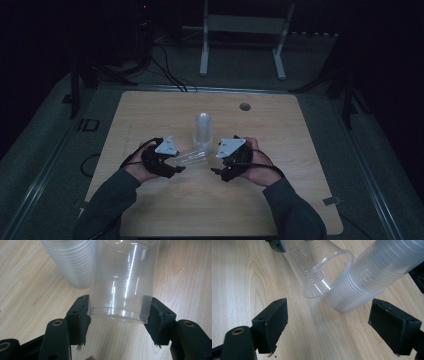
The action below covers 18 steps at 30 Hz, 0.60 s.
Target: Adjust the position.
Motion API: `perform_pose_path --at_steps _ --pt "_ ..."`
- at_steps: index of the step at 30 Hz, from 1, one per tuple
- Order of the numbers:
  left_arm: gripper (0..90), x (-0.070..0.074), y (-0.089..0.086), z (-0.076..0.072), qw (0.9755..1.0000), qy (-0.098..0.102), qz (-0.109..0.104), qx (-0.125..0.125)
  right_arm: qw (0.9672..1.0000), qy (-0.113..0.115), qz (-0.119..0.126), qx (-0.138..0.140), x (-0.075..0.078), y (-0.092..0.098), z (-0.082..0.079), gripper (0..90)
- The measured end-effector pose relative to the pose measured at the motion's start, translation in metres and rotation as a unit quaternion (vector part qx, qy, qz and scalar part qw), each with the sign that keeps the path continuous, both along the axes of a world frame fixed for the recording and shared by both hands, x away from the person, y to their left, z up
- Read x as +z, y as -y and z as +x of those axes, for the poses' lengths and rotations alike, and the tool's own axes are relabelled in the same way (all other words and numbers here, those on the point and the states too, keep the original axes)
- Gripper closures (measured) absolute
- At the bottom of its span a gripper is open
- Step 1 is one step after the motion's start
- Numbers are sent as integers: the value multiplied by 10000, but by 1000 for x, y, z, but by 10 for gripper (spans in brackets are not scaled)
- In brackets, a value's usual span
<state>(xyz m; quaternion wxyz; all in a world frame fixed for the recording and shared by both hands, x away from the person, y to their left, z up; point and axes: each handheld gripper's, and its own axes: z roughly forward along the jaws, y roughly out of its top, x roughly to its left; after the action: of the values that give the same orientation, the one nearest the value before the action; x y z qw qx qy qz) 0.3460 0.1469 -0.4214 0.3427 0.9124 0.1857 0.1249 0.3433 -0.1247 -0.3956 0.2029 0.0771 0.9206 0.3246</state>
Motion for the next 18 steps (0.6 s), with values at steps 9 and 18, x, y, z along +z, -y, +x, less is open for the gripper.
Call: perform_pose_path --at_steps 9,18 --pt "414 2 -4 -1 9999 -22 -144 46 9999 -27 101 -32 -1 -1 -2 154" --pt "414 2 -7 0 9995 -51 -306 55 9998 -109 127 -72 -6 2 -2 153"
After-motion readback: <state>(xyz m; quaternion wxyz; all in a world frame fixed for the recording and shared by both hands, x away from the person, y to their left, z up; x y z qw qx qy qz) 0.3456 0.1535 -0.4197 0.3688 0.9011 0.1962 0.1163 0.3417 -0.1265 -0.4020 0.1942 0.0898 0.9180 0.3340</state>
